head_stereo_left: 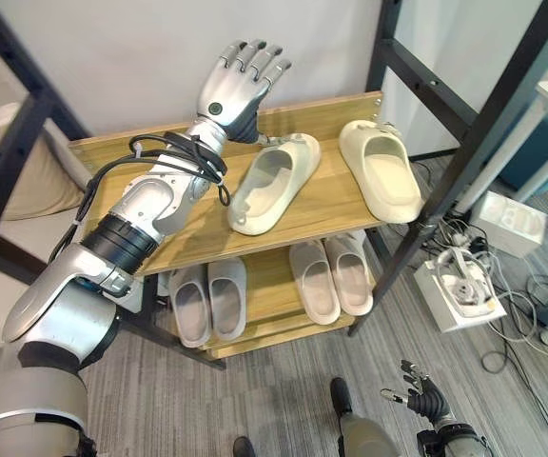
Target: Arrange the slippers neatly on the shoe rack.
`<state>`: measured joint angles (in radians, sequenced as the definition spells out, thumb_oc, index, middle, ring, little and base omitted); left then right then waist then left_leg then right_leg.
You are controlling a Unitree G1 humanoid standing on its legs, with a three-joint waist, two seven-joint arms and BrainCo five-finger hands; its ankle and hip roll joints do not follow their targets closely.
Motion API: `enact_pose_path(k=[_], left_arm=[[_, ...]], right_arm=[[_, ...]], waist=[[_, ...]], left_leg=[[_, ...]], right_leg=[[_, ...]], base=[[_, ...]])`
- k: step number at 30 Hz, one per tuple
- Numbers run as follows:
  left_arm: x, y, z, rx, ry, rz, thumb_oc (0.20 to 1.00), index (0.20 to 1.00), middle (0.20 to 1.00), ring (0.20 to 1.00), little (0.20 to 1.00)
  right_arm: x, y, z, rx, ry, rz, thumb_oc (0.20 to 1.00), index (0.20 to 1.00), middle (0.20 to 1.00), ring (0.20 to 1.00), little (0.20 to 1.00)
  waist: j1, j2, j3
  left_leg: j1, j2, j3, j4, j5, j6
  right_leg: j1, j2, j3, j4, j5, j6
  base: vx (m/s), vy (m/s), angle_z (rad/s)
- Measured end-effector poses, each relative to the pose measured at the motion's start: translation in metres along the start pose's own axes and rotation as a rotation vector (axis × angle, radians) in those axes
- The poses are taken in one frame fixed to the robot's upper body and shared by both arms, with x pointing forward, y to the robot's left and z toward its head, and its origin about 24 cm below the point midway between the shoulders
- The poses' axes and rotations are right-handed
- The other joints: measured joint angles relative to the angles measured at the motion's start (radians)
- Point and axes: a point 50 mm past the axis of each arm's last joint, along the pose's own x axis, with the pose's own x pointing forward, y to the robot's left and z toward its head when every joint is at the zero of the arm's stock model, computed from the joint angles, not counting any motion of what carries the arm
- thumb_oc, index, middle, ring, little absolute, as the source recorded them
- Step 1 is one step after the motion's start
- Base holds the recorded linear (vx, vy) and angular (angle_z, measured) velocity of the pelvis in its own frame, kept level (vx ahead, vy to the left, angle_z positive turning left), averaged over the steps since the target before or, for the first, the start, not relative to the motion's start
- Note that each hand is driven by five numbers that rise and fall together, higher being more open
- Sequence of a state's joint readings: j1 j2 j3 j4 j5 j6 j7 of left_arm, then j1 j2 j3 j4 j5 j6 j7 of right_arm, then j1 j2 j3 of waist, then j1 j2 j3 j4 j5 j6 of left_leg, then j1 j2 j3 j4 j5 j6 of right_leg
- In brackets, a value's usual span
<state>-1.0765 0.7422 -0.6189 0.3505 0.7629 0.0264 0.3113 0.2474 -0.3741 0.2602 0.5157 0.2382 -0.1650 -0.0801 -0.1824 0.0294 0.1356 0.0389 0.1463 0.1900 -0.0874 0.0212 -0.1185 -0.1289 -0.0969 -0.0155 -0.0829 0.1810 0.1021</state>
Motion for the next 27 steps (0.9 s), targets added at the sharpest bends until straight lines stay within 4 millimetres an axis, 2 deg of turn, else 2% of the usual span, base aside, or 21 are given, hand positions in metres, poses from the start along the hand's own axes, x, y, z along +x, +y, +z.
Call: enact_pose_path(k=[2, 5, 6, 9, 11, 14, 18, 27], left_arm=[[-0.005, -0.001, -0.004, -0.012, 0.017, 0.001, 1.000, 1.000, 1.000, 1.000, 1.000], [-0.021, -0.009, -0.004, -0.128, 0.055, -0.006, 1.000, 1.000, 1.000, 1.000, 1.000], [-0.026, -0.013, -0.005, -0.168, 0.072, -0.018, 1.000, 1.000, 1.000, 1.000, 1.000], [-0.067, -0.046, 0.003, -0.519, 0.214, -0.069, 1.000, 1.000, 1.000, 1.000, 1.000], [-0.103, -0.071, 0.015, -0.867, 0.378, -0.095, 1.000, 1.000, 1.000, 1.000, 1.000], [-0.131, -0.095, 0.027, -1.146, 0.496, -0.207, 1.000, 1.000, 1.000, 1.000, 1.000], [-0.136, -0.100, 0.028, -1.343, 0.545, -0.238, 1.000, 1.000, 1.000, 1.000, 1.000], [-0.136, -0.102, 0.031, -1.505, 0.573, -0.249, 1.000, 1.000, 1.000, 1.000, 1.000]], right_arm=[[0.000, 0.001, -0.003, 0.003, 0.014, 0.001, 1.000, 1.000, 1.000, 1.000, 1.000], [-0.002, -0.001, -0.009, 0.000, 0.049, -0.006, 1.000, 1.000, 1.000, 1.000, 1.000], [-0.001, 0.000, -0.008, 0.001, 0.046, -0.004, 1.000, 1.000, 1.000, 1.000, 1.000], [-0.001, 0.003, -0.010, 0.012, 0.055, -0.001, 1.000, 1.000, 1.000, 1.000, 1.000], [-0.003, 0.005, -0.013, 0.018, 0.076, -0.001, 1.000, 1.000, 1.000, 1.000, 1.000], [-0.004, 0.007, -0.016, 0.022, 0.089, 0.003, 1.000, 1.000, 1.000, 1.000, 1.000], [-0.004, 0.006, -0.017, 0.022, 0.103, 0.000, 1.000, 1.000, 1.000, 1.000, 1.000], [-0.011, 0.003, -0.026, 0.010, 0.134, 0.012, 1.000, 1.000, 1.000, 1.000, 1.000]], waist=[[0.002, 0.001, -0.010], [0.001, 0.004, -0.025], [0.016, 0.005, -0.027], [0.019, 0.013, -0.035], [0.017, 0.020, -0.040], [0.031, 0.017, -0.038], [0.034, 0.017, -0.039], [0.020, 0.020, -0.040]], left_leg=[[-0.004, 0.000, -0.013, 0.000, 0.000, 0.002], [-0.004, 0.002, -0.016, 0.000, 0.003, 0.000], [-0.008, 0.001, -0.018, 0.001, 0.005, 0.000], [-0.006, 0.002, -0.022, 0.001, 0.006, 0.000], [0.002, 0.003, -0.025, 0.002, 0.006, 0.000], [-0.006, 0.003, -0.043, 0.006, 0.010, 0.001], [-0.005, -0.005, -0.042, 0.000, 0.003, 0.013], [-0.003, -0.007, -0.039, 0.000, 0.004, 0.015]], right_leg=[[0.004, -0.001, -0.013, 0.000, -0.008, 0.008], [0.005, 0.000, -0.015, -0.001, -0.009, 0.006], [0.004, 0.000, -0.021, 0.000, -0.008, 0.005], [0.007, -0.001, -0.031, 0.000, -0.007, 0.003], [0.016, -0.001, -0.034, 0.000, -0.006, -0.002], [0.019, -0.004, -0.041, -0.002, -0.012, 0.006], [0.020, -0.014, -0.040, -0.006, -0.013, 0.010], [0.019, -0.015, -0.037, -0.006, -0.011, 0.012]], base=[[-0.01, 0.006, 0.16], [-0.01, 0.002, 0.04], [0.00, 0.000, 0.00], [-0.01, 0.012, 0.03], [-0.01, 0.018, 0.10], [-0.02, 0.019, 0.14], [0.00, 0.005, 0.01], [0.00, 0.000, 0.00]])
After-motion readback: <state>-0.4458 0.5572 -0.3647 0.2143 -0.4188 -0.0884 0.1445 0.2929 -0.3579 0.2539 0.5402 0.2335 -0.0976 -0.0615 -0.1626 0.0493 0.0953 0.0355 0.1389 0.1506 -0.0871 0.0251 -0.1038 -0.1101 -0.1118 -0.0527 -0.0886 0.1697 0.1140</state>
